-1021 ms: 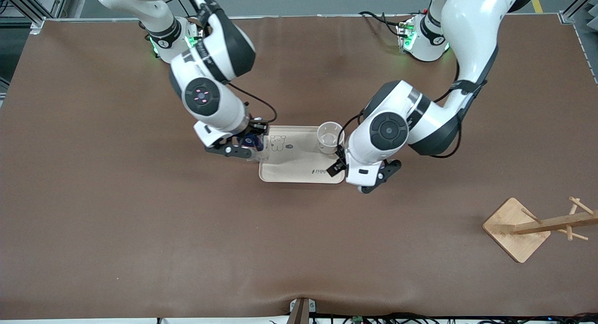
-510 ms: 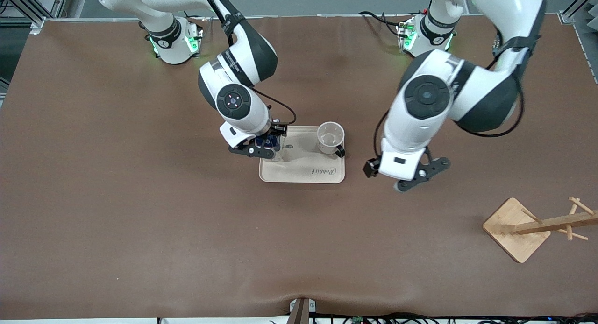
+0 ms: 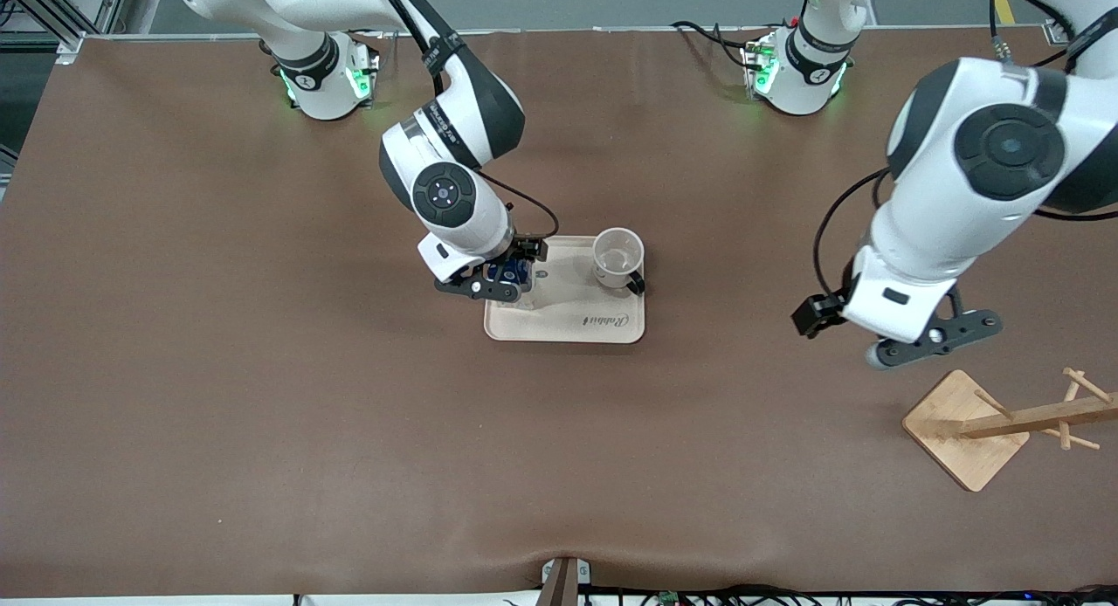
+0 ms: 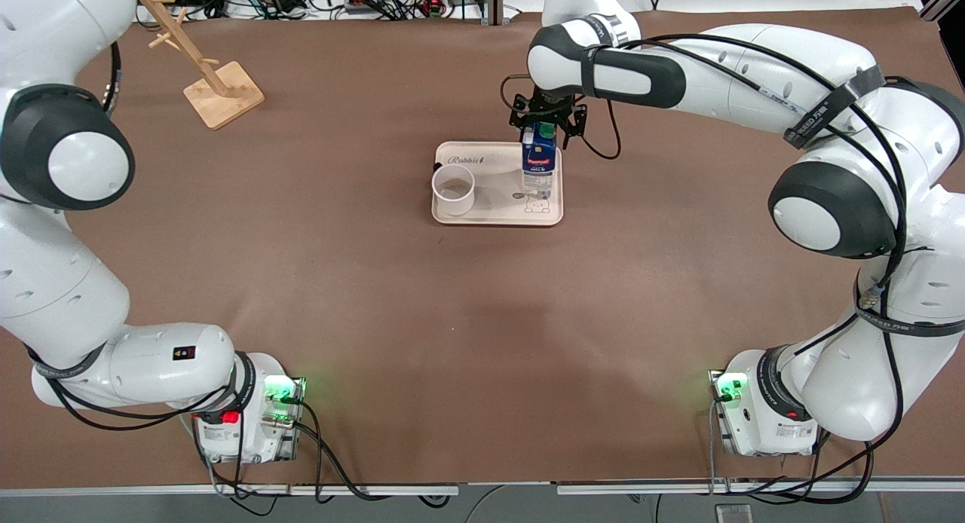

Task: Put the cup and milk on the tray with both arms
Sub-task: 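Set the milk carton on the tray with the right gripper while the left withdraws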

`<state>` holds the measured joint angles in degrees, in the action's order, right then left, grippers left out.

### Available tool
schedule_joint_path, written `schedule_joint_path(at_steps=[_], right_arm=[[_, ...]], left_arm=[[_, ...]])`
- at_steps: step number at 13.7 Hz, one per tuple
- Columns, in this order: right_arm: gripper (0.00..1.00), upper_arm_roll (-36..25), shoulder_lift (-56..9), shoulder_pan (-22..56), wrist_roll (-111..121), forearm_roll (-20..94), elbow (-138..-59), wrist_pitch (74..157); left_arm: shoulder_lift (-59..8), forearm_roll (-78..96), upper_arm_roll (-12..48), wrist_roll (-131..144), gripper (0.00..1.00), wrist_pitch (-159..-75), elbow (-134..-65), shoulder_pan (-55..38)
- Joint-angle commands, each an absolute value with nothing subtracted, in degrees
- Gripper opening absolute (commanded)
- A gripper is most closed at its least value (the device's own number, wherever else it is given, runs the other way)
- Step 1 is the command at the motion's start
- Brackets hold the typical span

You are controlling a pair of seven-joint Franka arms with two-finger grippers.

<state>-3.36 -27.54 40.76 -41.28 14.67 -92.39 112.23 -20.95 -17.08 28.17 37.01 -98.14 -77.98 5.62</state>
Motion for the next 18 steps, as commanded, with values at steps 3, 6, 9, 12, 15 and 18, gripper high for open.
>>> schedule_joint_path(at_steps=[3,6,9,12,15,18], right_arm=[[1.0,-4.31,-26.99,40.34,-40.69,15.29,-87.56,107.08],[1.0,-4.39,-27.07,39.73,-40.87,14.77,-81.84,97.23],[1.0,-5.53,-26.63,36.41,-40.35,14.76,-78.16,93.01],[1.0,-6.15,-26.54,32.09,-40.87,14.51,-72.87,89.3],[1.0,-7.12,-26.54,27.61,-39.55,14.41,-67.51,85.98],[1.0,-6.86,-23.49,21.9,-33.27,14.07,-67.93,83.94]], left_arm=[[-16.44,-16.35,29.17,30.33,1.0,-97.03,-78.84,9.39],[-14.24,-14.25,29.35,27.52,1.0,-95.55,-78.84,10.02],[-10.04,-10.21,27.35,21.47,1.0,-94.75,-79.36,9.76],[-4.85,-4.94,17.01,13.03,1.0,-93.08,-82.87,4.86],[0.6,-1.67,6.53,7.83,1.0,-92.2,-88.14,-1.22],[4.73,-1.5,6.06,8.35,1.0,-91.49,-92.71,-2.11]])
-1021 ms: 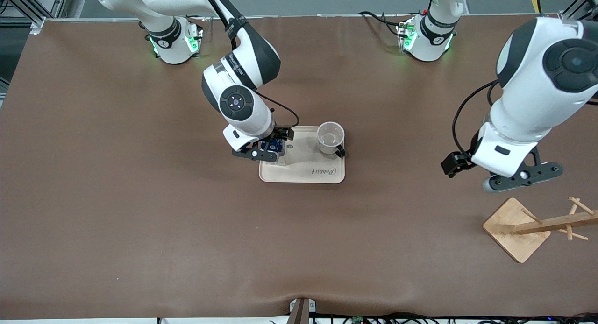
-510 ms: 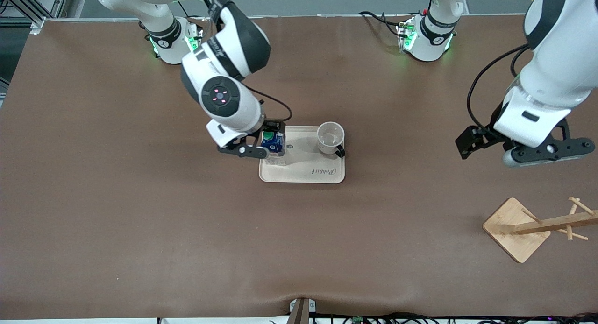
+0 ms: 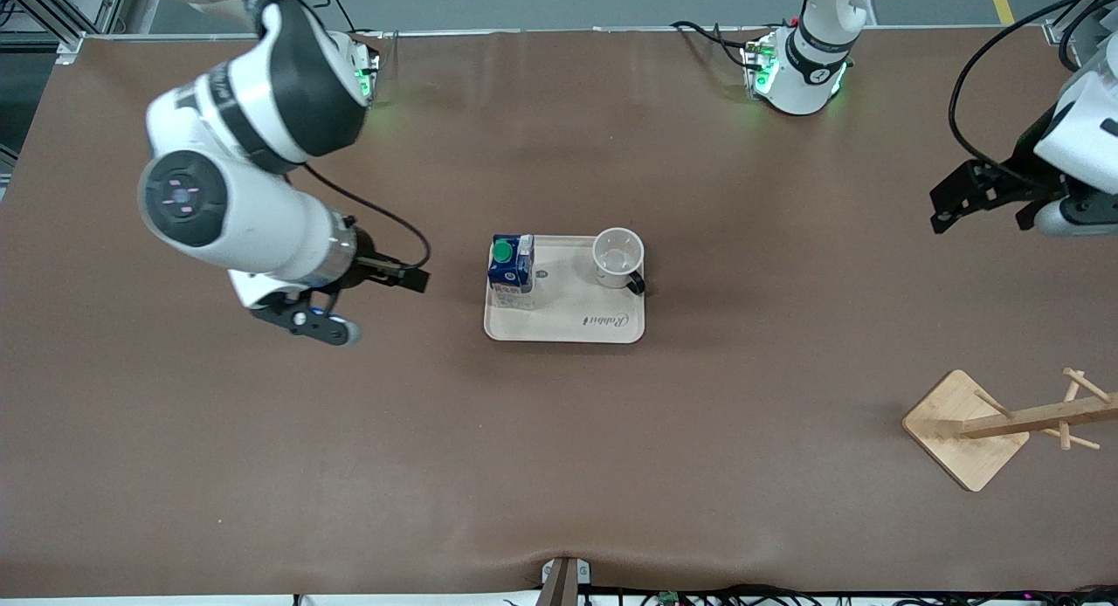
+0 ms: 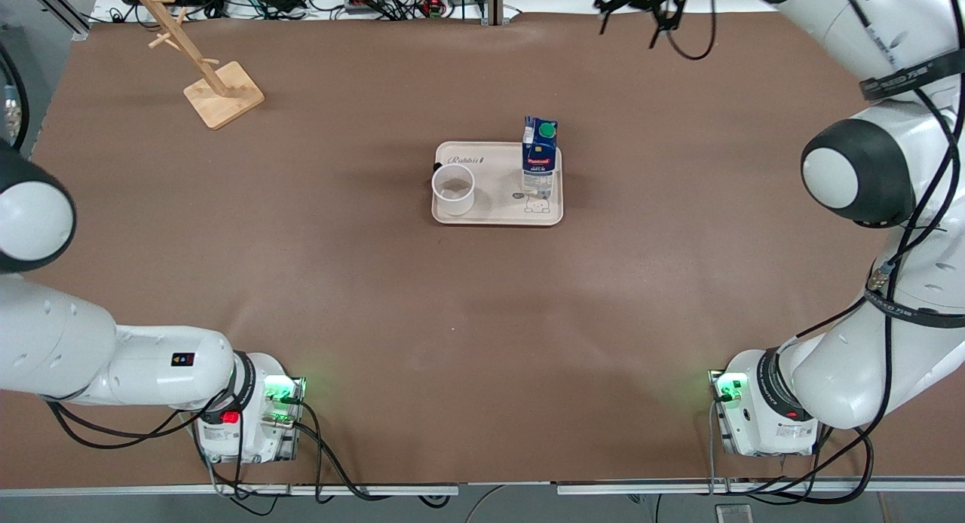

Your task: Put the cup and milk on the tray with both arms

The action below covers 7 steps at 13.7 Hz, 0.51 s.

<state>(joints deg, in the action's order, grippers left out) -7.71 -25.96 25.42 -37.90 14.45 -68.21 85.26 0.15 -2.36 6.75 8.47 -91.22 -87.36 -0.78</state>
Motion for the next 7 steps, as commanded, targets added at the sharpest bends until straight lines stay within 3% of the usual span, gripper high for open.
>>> schedule_joint_path(at_steps=[1,5,7], right_arm=[[1.0,-6.94,-21.2,21.01,-28.09,12.41,-69.42,83.24],[1.0,-6.94,-17.93,13.3,-13.22,10.03,-70.75,73.85],[1.0,-6.94,-16.09,9.34,-5.58,6.52,-71.97,73.21]], left_arm=[[5.62,-1.41,5.8,8.26,1.0,-91.58,-93.51,-2.46],[8.26,0.79,3.52,7.21,1.0,-91.14,-95.71,-3.43],[8.35,0.79,3.34,5.81,1.0,-90.27,-95.45,-3.17]])
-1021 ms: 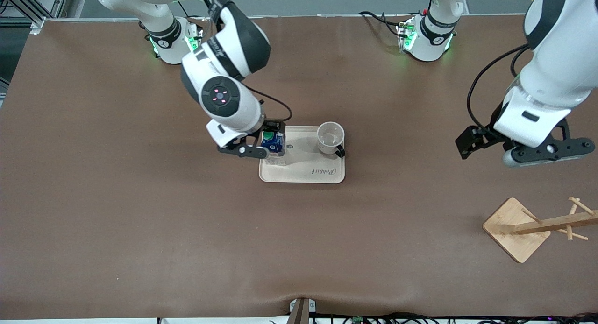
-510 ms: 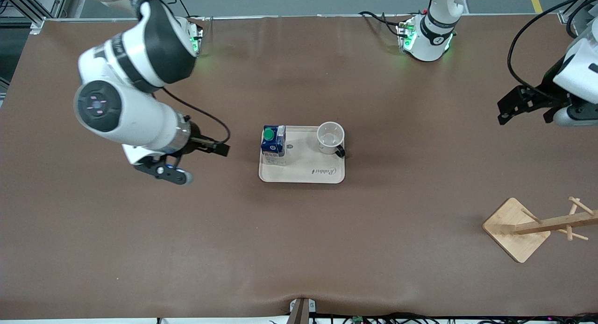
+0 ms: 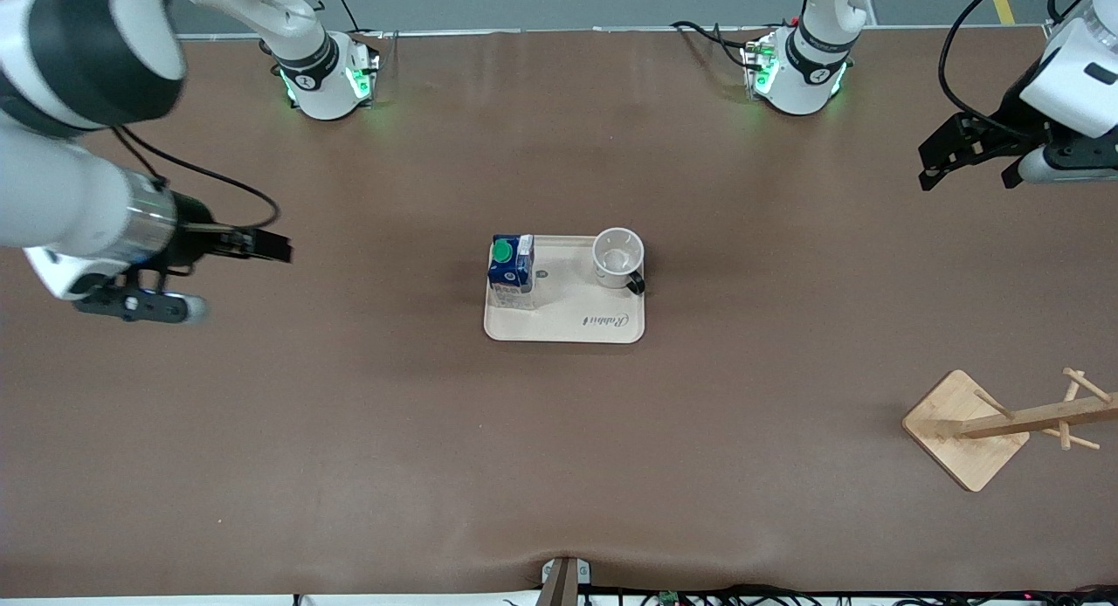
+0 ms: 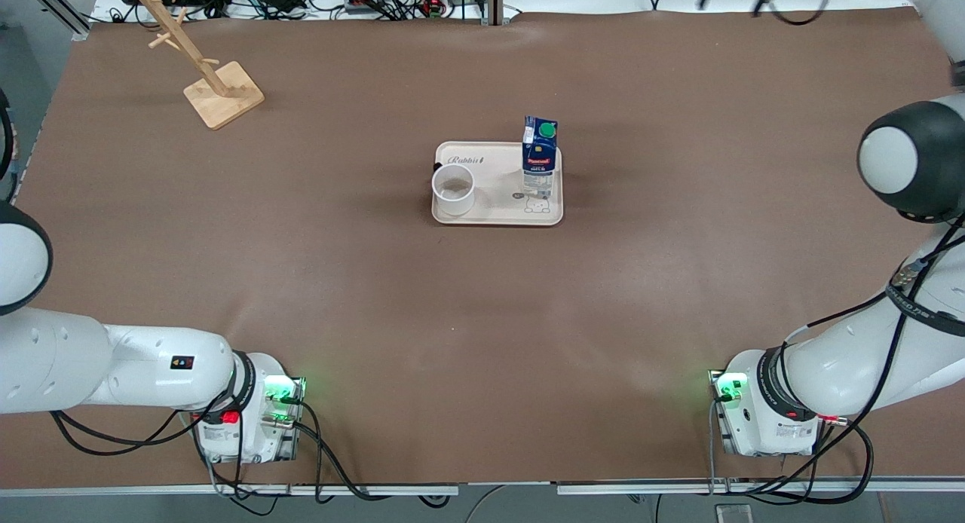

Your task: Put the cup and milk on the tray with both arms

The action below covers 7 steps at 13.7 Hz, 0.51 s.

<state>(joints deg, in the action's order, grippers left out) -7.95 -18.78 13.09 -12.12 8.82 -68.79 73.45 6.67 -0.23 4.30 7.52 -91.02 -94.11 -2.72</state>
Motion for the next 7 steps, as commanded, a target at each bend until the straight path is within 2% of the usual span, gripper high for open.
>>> schedule_joint_path(at_steps=[1,4,7], right_arm=[[1.0,-6.94,-15.39,7.32,-0.84,6.33,-72.07,73.13],[1.0,-6.94,-13.63,0.98,9.12,6.33,-72.68,69.19],[1.0,-6.86,-6.36,-1.41,9.32,5.63,-80.82,72.31]], left_arm=[[8.44,0.79,3.25,5.8,1.0,-89.48,-95.19,-3.16],[7.21,0.7,2.81,5.89,1.0,-89.21,-93.35,-2.55],[6.5,0.0,2.81,6.15,1.0,-88.42,-92.55,-2.64]])
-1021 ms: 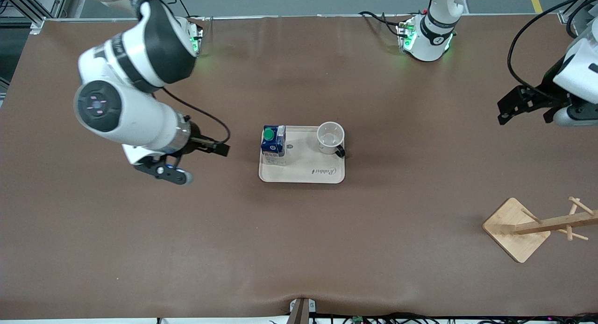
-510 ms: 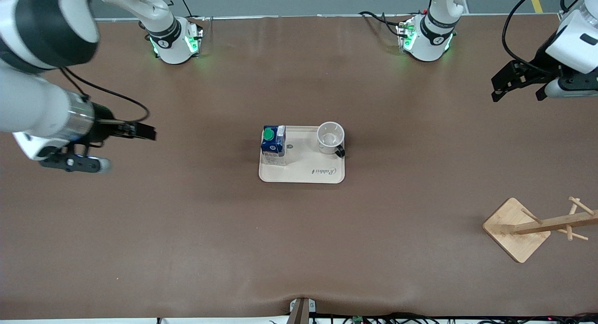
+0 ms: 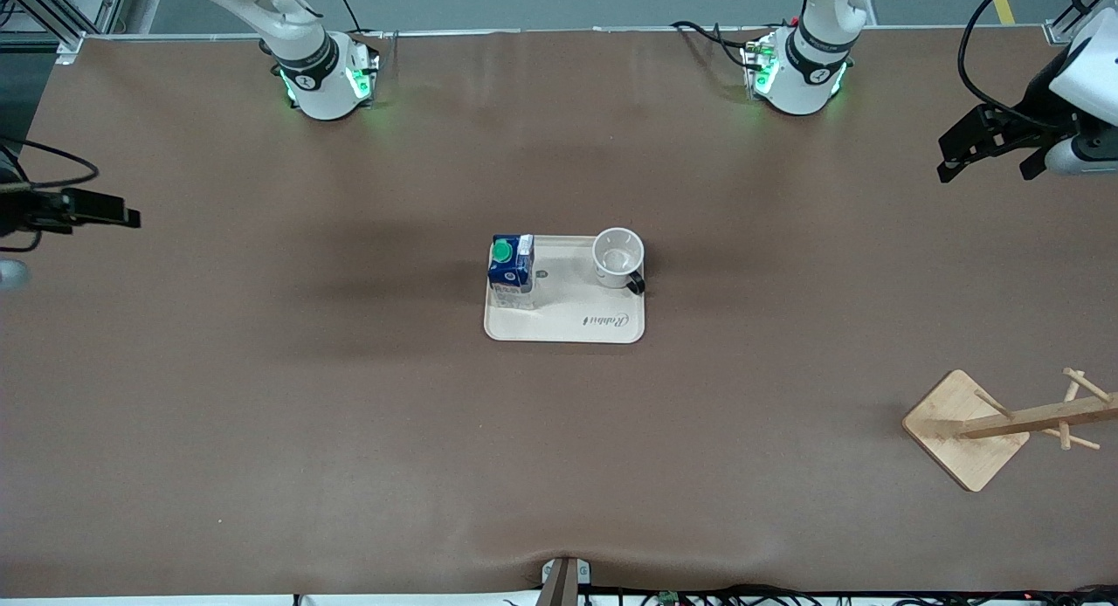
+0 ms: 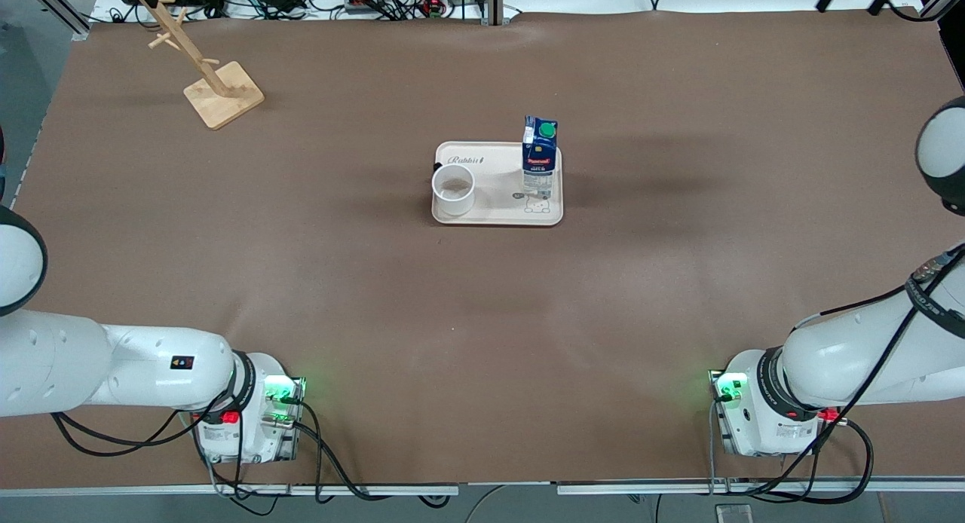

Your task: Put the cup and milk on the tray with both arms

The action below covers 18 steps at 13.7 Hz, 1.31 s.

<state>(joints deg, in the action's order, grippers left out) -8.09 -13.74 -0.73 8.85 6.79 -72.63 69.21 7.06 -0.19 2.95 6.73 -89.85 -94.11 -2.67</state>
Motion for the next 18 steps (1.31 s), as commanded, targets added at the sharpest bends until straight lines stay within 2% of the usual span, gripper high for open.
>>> schedule_joint_path(at_steps=[1,2,4,6,9,13,18], right_arm=[[1.0,-6.51,-2.5,-0.88,9.32,3.1,-85.04,76.51],[1.0,-6.42,-1.59,0.08,9.32,0.03,-86.3,79.42],[1.0,-6.5,-5.42,0.09,8.53,-4.39,-82.81,81.21],[1.0,-6.85,-4.4,-0.18,2.42,1.9,-84.98,82.43],[1.0,-6.42,-1.95,1.49,-6.68,2.02,-88.05,80.86],[1.0,-6.59,3.85,1.32,-6.68,2.37,-95.52,87.78],[1.0,-6.68,3.34,1.14,-6.77,2.64,-93.34,87.71]], left_arm=[[6.59,-0.09,2.81,6.24,1.0,-88.16,-92.46,-2.64],[6.5,-0.52,2.81,6.5,1.0,-88.07,-92.2,-2.64],[5.63,-1.75,2.9,6.68,1.0,-87.98,-91.23,-2.64],[5.45,-2.81,2.99,6.85,1.0,-88.07,-91.06,-2.72],[4.4,-2.72,2.9,6.94,1.0,-88.07,-90.88,-2.64],[3.43,-2.64,2.9,6.94,1.0,-88.07,-90.62,-2.64],[4.13,-2.55,2.72,9.14,1.0,-85.87,-90.53,-2.46]])
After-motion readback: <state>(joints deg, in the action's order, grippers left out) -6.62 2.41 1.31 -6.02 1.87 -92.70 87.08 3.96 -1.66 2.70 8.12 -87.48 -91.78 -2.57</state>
